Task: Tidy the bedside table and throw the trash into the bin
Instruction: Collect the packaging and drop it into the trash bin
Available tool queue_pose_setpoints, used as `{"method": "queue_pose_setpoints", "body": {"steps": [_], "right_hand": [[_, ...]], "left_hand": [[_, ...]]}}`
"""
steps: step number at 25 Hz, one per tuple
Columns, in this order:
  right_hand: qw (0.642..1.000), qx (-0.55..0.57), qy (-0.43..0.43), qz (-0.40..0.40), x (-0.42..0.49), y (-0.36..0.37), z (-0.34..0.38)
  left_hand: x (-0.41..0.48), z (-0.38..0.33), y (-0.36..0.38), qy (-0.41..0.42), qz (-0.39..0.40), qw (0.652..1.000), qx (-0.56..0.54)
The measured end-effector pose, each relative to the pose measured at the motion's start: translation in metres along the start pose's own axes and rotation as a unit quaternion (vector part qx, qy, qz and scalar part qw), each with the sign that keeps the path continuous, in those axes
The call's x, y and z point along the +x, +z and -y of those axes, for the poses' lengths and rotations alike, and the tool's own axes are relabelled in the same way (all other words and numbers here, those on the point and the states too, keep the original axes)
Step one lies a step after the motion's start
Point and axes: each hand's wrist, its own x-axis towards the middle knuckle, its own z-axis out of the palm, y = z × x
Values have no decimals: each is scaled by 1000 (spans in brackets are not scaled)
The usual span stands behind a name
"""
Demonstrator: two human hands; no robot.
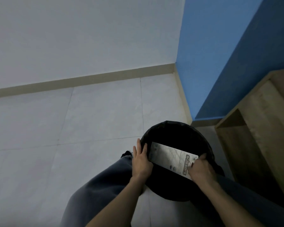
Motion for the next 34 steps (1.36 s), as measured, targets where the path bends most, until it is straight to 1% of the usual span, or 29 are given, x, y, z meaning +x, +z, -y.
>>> {"method": "queue_pose_setpoints", "body": {"steps": [3,9,12,16,18,20,23,25,28,31,34], "right_hand": [[996,-76,-30,-32,-9,-17,1],[981,-147,-124,-27,-16,-20,-14],[981,-132,-139,-21,-17,-24,-18],[972,-109,-193,-72,-17,-30,-23],[969,-108,-204,-83,-14,-29,-26],[970,-105,-201,-84,-9,-22,-27],[968,-109,-207,-95,-4,-12,-28],[962,-116,-218,-114,1,-3,-29],[948,-117,-246,-164,18,8,-33],[939,-120,-268,-181,33,16,-31],[932,-107,-278,-208,54,12,-8]], "left_hand": [[0,-4,2,-8,-9,1000,21],[2,-7,3,-9,0,1000,23],[4,-13,1,-20,8,999,25],[2,-18,-3,-19,9,999,28],[-1,-20,-5,-13,4,1000,28],[-5,-17,-6,0,-12,999,39],[-15,-7,6,35,-62,996,61],[-19,-1,14,43,-100,992,68],[-9,5,23,48,-143,987,62],[6,6,20,66,-164,982,62],[35,2,7,79,-176,980,53]]}}
